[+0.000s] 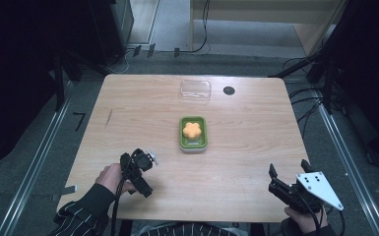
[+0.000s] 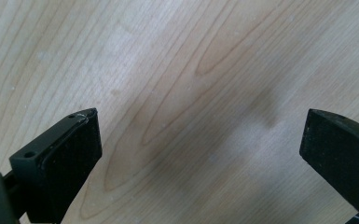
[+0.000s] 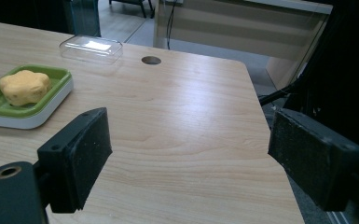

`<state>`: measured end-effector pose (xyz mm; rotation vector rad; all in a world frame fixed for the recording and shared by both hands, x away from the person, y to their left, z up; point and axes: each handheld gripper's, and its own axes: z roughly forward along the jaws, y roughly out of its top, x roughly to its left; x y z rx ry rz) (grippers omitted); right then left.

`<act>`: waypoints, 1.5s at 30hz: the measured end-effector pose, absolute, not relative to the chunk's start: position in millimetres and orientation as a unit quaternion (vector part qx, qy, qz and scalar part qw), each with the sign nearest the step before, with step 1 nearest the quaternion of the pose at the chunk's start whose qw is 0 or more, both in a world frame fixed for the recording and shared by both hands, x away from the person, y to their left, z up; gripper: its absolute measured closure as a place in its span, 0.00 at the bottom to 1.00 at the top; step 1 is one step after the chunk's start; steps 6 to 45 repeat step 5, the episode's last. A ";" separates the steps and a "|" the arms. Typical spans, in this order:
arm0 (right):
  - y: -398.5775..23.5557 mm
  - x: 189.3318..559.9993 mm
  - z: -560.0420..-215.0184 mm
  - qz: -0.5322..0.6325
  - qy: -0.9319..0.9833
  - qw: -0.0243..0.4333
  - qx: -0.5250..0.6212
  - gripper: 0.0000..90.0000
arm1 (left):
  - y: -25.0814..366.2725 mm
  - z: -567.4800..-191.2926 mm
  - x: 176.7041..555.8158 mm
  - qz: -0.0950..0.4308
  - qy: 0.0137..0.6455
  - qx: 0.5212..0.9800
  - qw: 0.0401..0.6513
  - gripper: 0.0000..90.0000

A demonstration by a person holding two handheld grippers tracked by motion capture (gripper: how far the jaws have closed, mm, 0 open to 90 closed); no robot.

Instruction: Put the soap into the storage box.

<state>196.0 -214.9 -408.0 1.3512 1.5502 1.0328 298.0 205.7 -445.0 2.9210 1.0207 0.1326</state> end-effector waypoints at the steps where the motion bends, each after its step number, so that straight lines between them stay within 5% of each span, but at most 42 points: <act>1: -215.0 196.1 -408.0 0.410 0.615 0.408 0.536 0.15 | 206.1 -445.3 298.2 0.043 0.329 0.943 0.023 0.00; 45: -215.0 196.9 -408.4 0.410 0.614 0.407 0.538 0.15 | 205.3 -445.1 299.0 0.045 0.331 0.942 0.023 0.00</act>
